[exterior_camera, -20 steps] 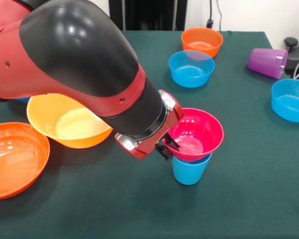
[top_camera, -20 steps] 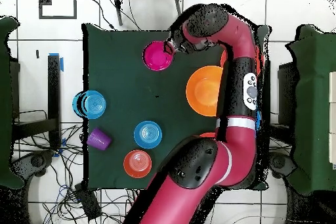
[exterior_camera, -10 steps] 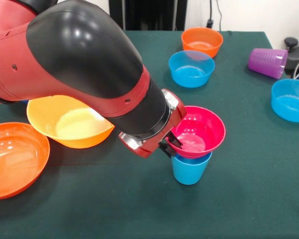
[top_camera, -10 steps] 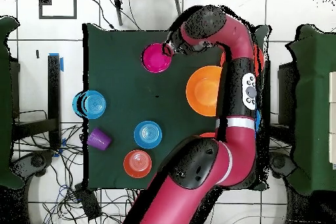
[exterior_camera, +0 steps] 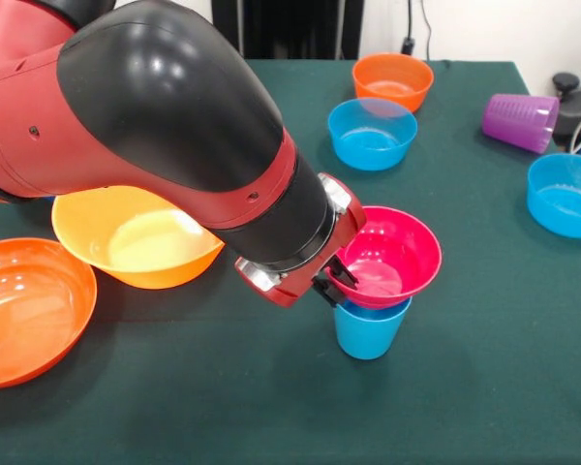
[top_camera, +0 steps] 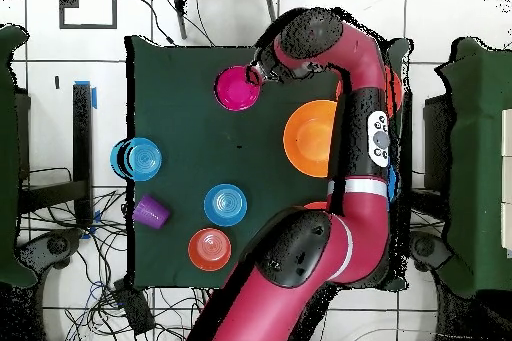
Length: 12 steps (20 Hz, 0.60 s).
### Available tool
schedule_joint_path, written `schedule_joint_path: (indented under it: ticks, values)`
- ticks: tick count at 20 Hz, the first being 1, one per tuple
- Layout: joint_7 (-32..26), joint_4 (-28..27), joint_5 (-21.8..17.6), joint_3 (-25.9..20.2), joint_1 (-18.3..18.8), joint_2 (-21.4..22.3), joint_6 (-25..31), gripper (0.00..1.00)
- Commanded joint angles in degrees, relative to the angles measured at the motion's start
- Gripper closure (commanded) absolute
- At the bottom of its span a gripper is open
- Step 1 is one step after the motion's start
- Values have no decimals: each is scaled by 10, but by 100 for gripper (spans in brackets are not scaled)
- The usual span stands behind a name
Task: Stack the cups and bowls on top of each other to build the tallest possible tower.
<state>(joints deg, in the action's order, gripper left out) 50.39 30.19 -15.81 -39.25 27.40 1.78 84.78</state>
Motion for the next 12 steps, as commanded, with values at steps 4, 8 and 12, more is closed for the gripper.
schedule_joint_path:
  ticks: [4,8,12]
  values:
    - [42,2,-7,5,-10,-9,-16,100]
    - [35,-17,-15,1,-13,-16,-4,0]
    - [30,-23,-18,0,-13,-18,1,0]
